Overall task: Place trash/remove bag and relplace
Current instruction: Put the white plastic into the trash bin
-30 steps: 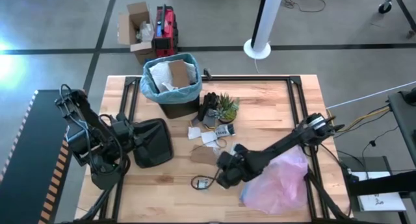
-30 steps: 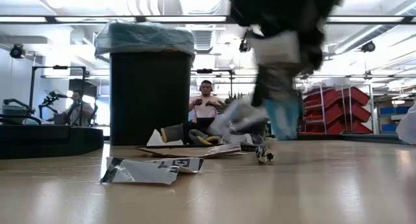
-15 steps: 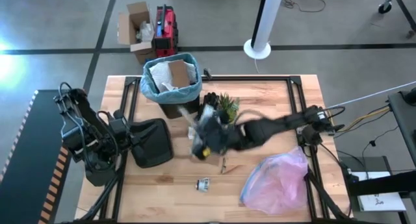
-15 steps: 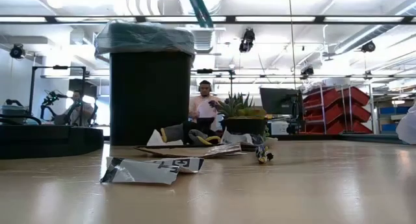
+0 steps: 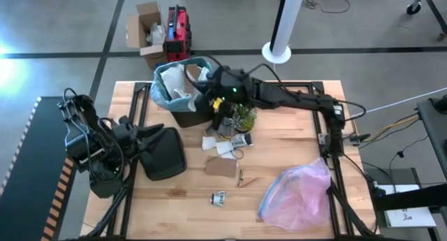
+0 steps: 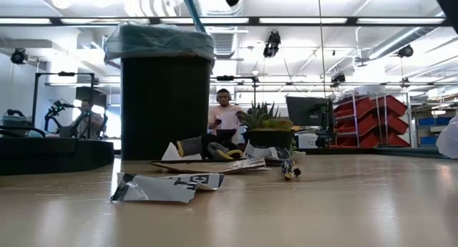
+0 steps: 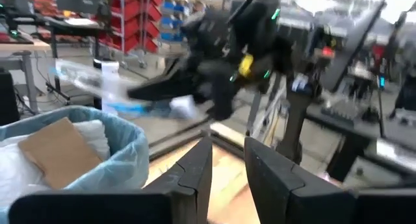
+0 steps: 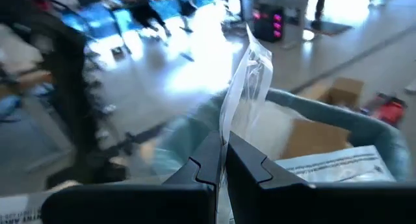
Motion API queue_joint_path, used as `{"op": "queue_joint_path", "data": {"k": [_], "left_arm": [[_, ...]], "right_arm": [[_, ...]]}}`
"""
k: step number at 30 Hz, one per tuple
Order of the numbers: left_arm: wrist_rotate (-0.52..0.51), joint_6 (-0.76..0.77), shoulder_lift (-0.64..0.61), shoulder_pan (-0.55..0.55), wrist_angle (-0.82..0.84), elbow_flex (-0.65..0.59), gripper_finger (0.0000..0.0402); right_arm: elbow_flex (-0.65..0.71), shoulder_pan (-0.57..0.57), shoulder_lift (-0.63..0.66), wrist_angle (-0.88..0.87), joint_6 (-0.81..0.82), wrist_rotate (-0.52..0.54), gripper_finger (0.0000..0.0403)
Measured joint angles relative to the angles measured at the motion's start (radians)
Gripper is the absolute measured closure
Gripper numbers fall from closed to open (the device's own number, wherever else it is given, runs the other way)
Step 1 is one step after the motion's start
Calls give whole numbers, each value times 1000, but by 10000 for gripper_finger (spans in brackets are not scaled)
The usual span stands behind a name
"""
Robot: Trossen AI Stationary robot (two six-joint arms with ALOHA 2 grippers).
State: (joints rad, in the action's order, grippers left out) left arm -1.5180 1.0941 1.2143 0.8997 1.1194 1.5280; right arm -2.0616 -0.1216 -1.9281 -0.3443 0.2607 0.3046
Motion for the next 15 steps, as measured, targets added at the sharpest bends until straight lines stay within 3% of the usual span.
{"op": "queue_joint_path", "data": {"k": [10, 15], "left_arm": [[-54, 8, 8, -28, -22, 0, 326], [-54, 31, 10, -64, -28, 0, 326]], "right_arm": [[1, -103, -104, 98, -33, -99, 395], [1, -119, -146, 119, 11, -103, 351]]}}
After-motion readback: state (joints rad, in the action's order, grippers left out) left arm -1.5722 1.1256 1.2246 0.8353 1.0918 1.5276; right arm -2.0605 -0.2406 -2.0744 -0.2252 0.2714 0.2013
